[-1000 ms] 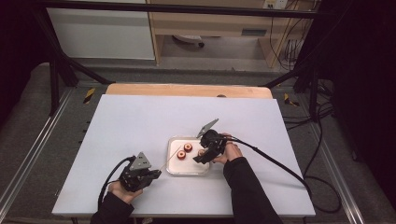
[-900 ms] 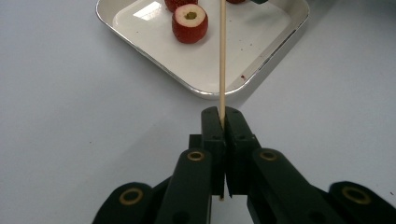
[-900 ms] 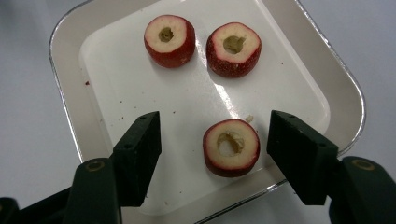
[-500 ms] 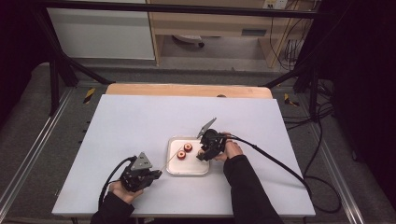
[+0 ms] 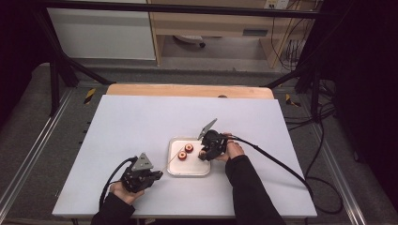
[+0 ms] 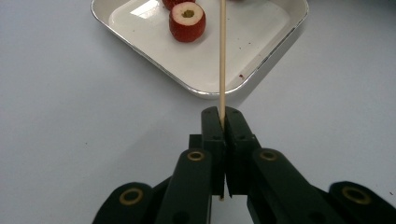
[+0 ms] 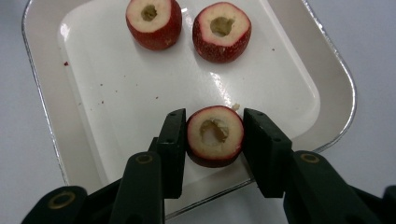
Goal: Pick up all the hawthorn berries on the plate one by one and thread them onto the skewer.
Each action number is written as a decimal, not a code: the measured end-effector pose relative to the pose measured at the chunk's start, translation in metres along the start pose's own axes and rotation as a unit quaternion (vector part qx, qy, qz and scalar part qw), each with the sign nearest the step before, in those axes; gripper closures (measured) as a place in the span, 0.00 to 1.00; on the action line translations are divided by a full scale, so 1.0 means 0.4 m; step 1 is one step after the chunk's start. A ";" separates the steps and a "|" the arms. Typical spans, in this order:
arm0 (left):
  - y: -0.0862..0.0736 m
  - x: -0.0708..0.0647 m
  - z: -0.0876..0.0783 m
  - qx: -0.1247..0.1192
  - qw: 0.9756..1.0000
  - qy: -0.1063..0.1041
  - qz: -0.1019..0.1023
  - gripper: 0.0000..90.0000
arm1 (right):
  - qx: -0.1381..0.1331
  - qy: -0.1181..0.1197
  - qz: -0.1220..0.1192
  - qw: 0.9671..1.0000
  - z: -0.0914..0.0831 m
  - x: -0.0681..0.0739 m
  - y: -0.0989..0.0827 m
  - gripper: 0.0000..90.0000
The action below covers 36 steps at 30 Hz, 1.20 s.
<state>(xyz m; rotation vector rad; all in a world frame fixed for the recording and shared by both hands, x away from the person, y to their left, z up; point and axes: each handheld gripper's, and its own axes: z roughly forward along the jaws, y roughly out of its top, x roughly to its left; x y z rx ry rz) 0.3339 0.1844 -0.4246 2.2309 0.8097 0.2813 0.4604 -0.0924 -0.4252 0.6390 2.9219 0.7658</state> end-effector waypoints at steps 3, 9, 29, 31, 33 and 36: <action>0.000 -0.002 -0.001 -0.004 1.000 -0.001 -0.001 0.98 | -0.023 0.000 0.011 1.000 -0.014 0.005 0.001 0.68; 0.000 -0.010 -0.001 -0.019 1.000 -0.006 -0.007 0.98 | -0.136 0.007 0.063 0.989 -0.070 0.028 -0.002 0.68; 0.020 -0.054 0.008 -0.073 0.996 -0.010 -0.044 0.98 | -0.437 0.036 0.251 0.863 -0.139 0.078 -0.065 0.68; 0.027 -0.058 0.009 -0.077 0.996 -0.012 -0.050 0.98 | -0.452 0.037 0.260 0.852 -0.135 0.083 -0.063 0.68; 0.032 -0.064 0.009 -0.085 0.995 -0.013 -0.053 0.98 | -0.465 0.042 0.270 0.842 -0.132 0.087 -0.060 0.68; 0.038 -0.069 0.012 -0.084 0.995 -0.020 -0.058 0.98 | -0.479 0.042 0.278 0.831 -0.130 0.090 -0.059 0.69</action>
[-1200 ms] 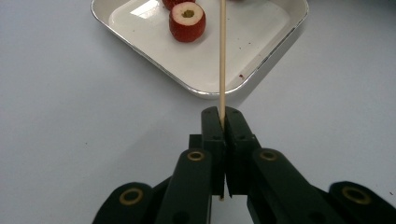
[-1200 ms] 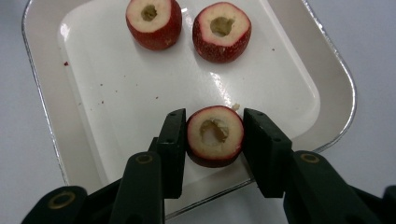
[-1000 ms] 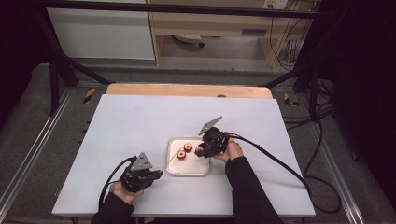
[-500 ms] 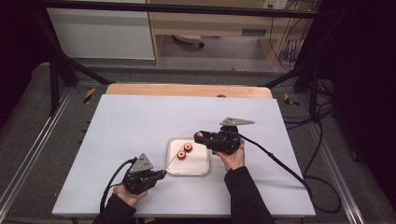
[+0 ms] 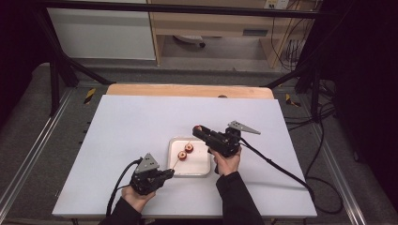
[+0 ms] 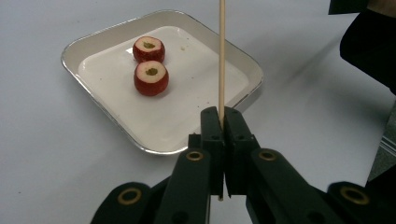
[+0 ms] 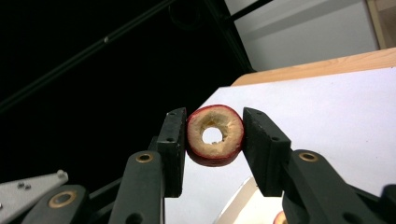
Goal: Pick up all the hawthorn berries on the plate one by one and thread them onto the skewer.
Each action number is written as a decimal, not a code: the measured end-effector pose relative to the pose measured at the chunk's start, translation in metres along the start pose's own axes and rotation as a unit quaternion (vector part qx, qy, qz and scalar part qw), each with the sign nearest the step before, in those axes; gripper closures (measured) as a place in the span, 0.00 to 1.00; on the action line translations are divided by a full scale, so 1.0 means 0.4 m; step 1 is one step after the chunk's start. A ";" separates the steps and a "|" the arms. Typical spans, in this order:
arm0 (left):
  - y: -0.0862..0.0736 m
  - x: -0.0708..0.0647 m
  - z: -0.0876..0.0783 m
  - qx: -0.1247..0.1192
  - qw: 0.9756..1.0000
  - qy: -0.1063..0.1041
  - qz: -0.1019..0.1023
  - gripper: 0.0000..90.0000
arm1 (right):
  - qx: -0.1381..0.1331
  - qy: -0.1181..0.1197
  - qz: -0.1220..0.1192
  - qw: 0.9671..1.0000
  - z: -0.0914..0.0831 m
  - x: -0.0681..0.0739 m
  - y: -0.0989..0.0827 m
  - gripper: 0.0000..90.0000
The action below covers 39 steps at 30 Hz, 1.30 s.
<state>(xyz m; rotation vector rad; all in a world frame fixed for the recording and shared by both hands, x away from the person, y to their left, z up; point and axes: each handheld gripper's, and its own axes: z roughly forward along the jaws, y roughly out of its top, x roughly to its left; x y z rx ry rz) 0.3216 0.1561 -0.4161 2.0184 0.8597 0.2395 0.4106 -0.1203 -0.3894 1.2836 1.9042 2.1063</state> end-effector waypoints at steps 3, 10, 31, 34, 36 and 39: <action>0.004 -0.002 0.006 0.000 1.000 -0.002 -0.004 0.98 | -0.018 -0.002 0.013 1.000 -0.001 0.004 0.001 0.69; 0.029 -0.015 0.022 -0.012 1.000 0.004 -0.013 0.98 | -0.050 0.003 0.046 0.998 -0.002 0.010 0.004 0.69; 0.055 -0.062 0.085 -0.062 0.995 0.010 -0.073 0.98 | -0.104 0.005 0.057 0.993 0.002 0.011 0.000 0.69; 0.056 -0.065 0.083 -0.071 0.995 0.014 -0.075 0.98 | -0.109 0.005 0.059 0.992 0.002 0.011 0.001 0.69; 0.057 -0.063 0.081 -0.072 0.994 0.013 -0.077 0.98 | -0.111 0.006 0.060 0.992 0.003 0.011 0.000 0.69; 0.058 -0.062 0.082 -0.074 0.994 0.013 -0.080 0.98 | -0.112 0.008 0.064 0.992 0.005 0.009 -0.002 0.69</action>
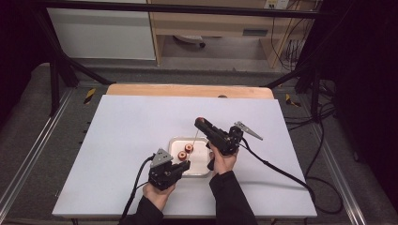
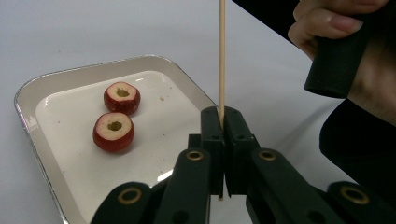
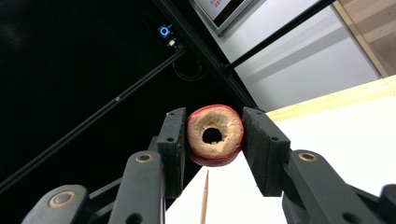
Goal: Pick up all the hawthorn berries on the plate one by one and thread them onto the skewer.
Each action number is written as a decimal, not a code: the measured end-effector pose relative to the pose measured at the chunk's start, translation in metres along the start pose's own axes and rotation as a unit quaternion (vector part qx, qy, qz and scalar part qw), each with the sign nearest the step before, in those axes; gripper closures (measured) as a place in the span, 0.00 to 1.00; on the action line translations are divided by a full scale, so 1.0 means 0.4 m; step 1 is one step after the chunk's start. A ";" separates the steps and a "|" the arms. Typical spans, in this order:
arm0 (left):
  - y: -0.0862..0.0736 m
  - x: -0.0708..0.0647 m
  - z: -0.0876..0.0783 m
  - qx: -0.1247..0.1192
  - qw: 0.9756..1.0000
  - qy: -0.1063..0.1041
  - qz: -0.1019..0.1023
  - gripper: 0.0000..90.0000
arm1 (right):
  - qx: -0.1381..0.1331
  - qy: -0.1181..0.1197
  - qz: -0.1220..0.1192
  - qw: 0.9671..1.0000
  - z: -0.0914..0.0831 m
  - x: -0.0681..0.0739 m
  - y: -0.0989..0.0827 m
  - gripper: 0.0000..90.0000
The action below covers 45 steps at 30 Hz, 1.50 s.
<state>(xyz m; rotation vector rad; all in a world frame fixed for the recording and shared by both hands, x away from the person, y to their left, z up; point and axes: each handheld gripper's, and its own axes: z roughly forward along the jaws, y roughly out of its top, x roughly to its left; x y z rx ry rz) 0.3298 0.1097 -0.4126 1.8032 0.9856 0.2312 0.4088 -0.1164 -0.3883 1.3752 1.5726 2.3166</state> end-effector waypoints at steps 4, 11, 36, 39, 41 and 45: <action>-0.001 -0.001 0.002 -0.001 1.000 0.001 0.001 0.98 | -0.001 0.000 0.002 1.000 0.001 -0.001 -0.003 0.69; -0.001 -0.004 0.008 0.001 1.000 -0.002 -0.006 0.98 | -0.002 0.001 0.006 1.000 0.002 -0.002 -0.005 0.69; -0.003 -0.014 0.022 -0.022 0.999 -0.001 -0.041 0.98 | -0.003 0.001 0.009 1.000 0.003 -0.002 -0.017 0.69; -0.001 -0.016 0.028 -0.022 0.999 0.000 -0.048 0.98 | -0.002 0.002 0.008 1.000 0.002 0.000 -0.017 0.69; 0.002 -0.017 0.032 -0.022 0.998 -0.003 -0.052 0.98 | -0.001 0.003 0.005 1.000 0.001 0.001 -0.017 0.69; 0.010 -0.019 0.031 -0.023 0.999 -0.001 -0.049 0.98 | 0.003 0.004 -0.001 1.000 -0.001 0.003 -0.021 0.69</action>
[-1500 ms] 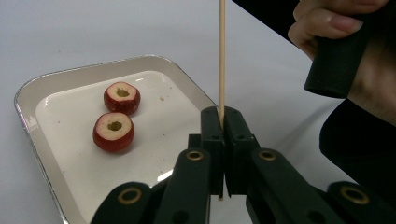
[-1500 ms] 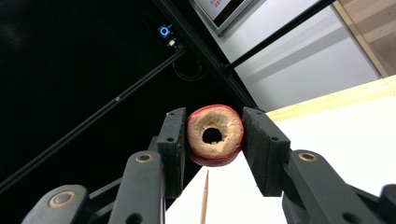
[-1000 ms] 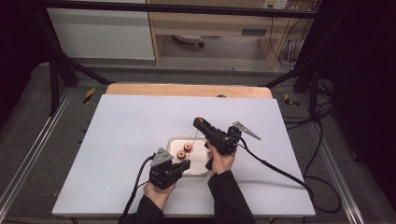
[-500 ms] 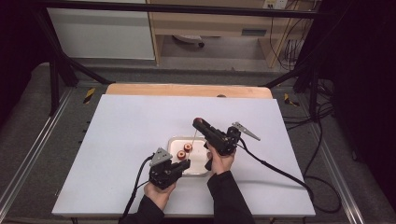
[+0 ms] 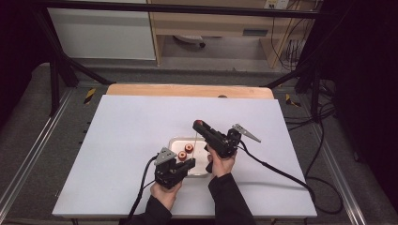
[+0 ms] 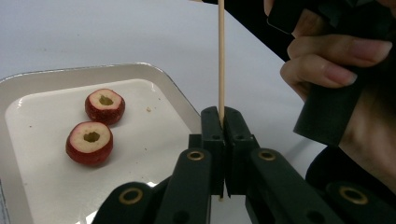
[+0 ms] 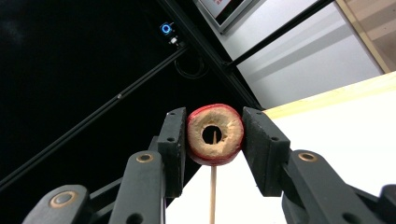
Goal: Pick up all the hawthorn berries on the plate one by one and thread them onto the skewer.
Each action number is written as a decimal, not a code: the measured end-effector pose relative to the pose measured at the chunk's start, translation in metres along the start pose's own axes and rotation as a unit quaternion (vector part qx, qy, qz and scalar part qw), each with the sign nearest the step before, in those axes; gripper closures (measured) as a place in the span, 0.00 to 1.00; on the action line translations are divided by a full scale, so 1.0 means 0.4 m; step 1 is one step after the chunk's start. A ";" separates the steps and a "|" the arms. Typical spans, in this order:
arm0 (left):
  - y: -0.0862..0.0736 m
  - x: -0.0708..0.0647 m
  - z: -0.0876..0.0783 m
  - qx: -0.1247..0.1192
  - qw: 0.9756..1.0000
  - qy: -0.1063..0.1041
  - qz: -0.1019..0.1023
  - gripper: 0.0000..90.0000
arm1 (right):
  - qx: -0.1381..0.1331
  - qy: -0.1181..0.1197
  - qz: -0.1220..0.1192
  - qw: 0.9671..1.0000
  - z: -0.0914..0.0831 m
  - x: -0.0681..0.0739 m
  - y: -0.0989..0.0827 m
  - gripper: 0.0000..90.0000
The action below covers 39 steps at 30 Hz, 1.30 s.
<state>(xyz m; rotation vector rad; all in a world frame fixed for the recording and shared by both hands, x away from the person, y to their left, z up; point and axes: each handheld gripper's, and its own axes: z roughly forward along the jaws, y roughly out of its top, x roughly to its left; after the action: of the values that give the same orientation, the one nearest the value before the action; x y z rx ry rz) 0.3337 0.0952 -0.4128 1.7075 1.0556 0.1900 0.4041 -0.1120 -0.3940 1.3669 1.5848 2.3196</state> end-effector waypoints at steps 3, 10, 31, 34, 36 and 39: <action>0.009 0.004 -0.004 -0.004 1.000 0.001 0.006 0.98 | 0.000 0.003 -0.003 1.000 -0.002 0.002 0.005 0.69; 0.039 -0.001 0.003 -0.003 1.000 0.005 0.020 0.99 | 0.024 0.012 -0.004 1.000 -0.005 0.003 -0.002 0.69; 0.036 0.008 0.013 0.009 0.998 0.008 0.069 0.99 | 0.060 -0.002 -0.039 0.997 -0.028 0.018 0.017 0.69; 0.039 0.008 0.014 0.017 0.997 0.007 0.074 0.99 | 0.070 -0.003 -0.042 0.997 -0.031 0.018 0.017 0.69; 0.042 0.011 0.013 0.010 0.997 0.002 0.071 0.99 | 0.067 -0.001 -0.046 0.997 -0.033 0.019 0.019 0.69; 0.067 0.016 0.006 0.005 0.998 0.008 0.058 0.99 | 0.111 0.008 -0.032 0.993 -0.023 0.015 -0.012 0.69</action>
<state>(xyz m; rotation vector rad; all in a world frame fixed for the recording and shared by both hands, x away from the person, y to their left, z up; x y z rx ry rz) 0.3534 0.0972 -0.3937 1.7811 0.9707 0.2738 0.3923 -0.1136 -0.3949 1.3161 1.9106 2.1770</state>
